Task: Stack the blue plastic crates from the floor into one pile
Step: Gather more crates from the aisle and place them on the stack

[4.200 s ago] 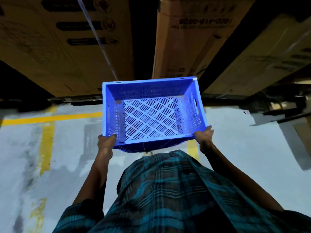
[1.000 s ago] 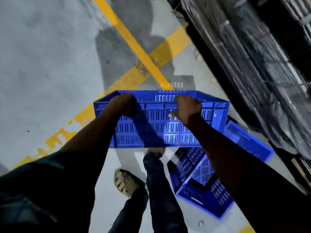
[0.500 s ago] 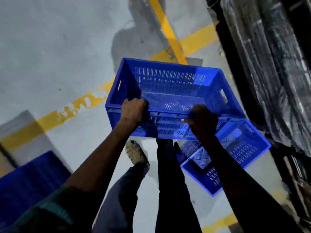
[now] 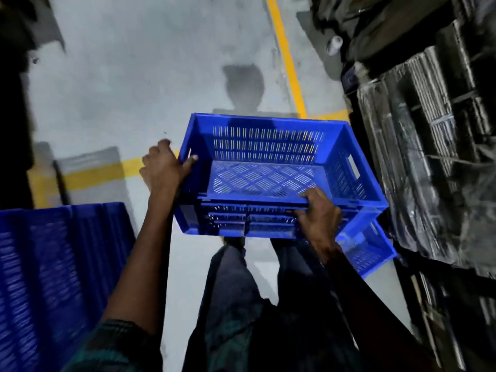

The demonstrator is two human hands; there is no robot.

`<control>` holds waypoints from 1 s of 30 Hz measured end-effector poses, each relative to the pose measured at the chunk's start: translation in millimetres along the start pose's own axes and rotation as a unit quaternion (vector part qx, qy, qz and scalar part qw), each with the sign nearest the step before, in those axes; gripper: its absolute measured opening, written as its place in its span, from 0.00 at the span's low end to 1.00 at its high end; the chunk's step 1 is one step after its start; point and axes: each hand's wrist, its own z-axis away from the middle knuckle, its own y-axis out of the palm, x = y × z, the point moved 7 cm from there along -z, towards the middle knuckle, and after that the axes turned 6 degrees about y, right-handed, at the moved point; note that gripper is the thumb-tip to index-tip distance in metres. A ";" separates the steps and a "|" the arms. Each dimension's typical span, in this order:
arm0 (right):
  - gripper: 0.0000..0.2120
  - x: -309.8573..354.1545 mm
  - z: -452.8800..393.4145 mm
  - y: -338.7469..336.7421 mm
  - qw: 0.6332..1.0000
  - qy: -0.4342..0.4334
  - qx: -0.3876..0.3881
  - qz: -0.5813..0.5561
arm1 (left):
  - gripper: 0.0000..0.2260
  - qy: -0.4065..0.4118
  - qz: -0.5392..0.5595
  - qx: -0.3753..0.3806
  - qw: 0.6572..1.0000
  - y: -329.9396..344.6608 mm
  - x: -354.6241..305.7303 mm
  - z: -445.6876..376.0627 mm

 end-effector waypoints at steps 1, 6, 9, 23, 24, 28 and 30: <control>0.14 6.2 11.2 -7.6 1.000 -0.009 -0.012 -0.003 | 0.36 -0.048 0.042 0.027 0.998 -0.7 27.0 12.1; 0.14 35.9 55.8 -35.4 0.994 -0.092 -0.049 -0.045 | 0.27 -0.172 0.283 0.149 0.932 7.8 104.2 72.7; 0.15 47.4 65.7 -46.2 0.987 -0.150 -0.025 -0.049 | 0.27 -0.195 0.372 0.173 0.891 9.1 125.4 108.7; 0.16 42.8 26.5 -93.8 0.961 -0.271 0.020 -0.055 | 0.24 -0.238 0.359 -0.037 0.902 -57.4 90.0 189.6; 0.15 42.2 20.7 -94.5 0.962 -0.264 0.038 -0.048 | 0.23 -0.228 0.367 -0.065 0.899 -63.7 83.4 194.0; 0.14 42.1 11.0 -90.2 0.955 -0.275 0.112 -0.022 | 0.21 -0.208 0.405 -0.155 0.877 -84.2 49.5 208.7; 0.14 45.3 9.2 -82.8 0.948 -0.268 0.169 -0.021 | 0.24 -0.202 0.389 -0.168 0.883 -100.4 32.6 212.5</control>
